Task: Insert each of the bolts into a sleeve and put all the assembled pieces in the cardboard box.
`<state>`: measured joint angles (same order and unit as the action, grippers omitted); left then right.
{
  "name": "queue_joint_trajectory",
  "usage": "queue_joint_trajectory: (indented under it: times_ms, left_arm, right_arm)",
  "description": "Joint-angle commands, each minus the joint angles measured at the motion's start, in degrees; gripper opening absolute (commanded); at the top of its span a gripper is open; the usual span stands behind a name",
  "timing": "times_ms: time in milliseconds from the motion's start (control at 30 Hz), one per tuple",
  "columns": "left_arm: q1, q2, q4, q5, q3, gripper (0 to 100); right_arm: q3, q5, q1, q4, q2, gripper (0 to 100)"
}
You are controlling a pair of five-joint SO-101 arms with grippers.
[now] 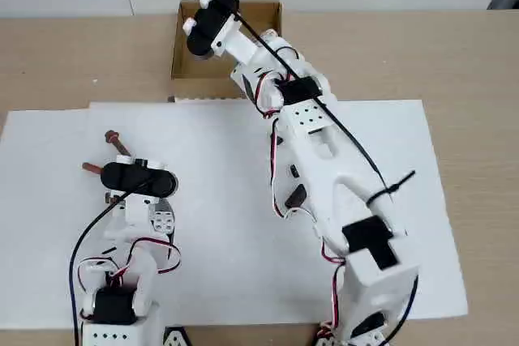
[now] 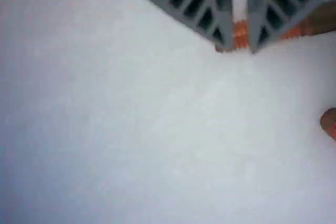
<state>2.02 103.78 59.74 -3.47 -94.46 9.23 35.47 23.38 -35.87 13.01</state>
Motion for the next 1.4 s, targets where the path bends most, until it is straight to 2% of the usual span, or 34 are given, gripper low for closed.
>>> queue_joint_trajectory:
  times_ms: [0, 367, 900, 1133, 1367]
  left_arm:
    - [0.18, 0.44, -1.23, 0.09, 0.31, 1]
    - [0.18, 0.44, -1.23, 0.09, 0.31, 1]
    - [0.18, 0.44, -1.23, 0.09, 0.31, 1]
    - [0.18, 0.44, -1.23, 0.09, 0.31, 1]
    - [0.18, 0.44, -1.23, 0.09, 0.31, 1]
  right_arm:
    - [3.69, -4.4, -0.22, -6.64, -7.08, 0.2]
    - [3.69, -17.58, -0.31, -30.64, -17.89, 0.2]
    - [3.69, -34.55, -2.77, -58.24, -28.79, 0.3]
    - [2.11, -40.88, -2.68, -60.09, -31.69, 0.3]
    - [-9.49, -47.91, -2.68, -60.09, -34.68, 0.4]
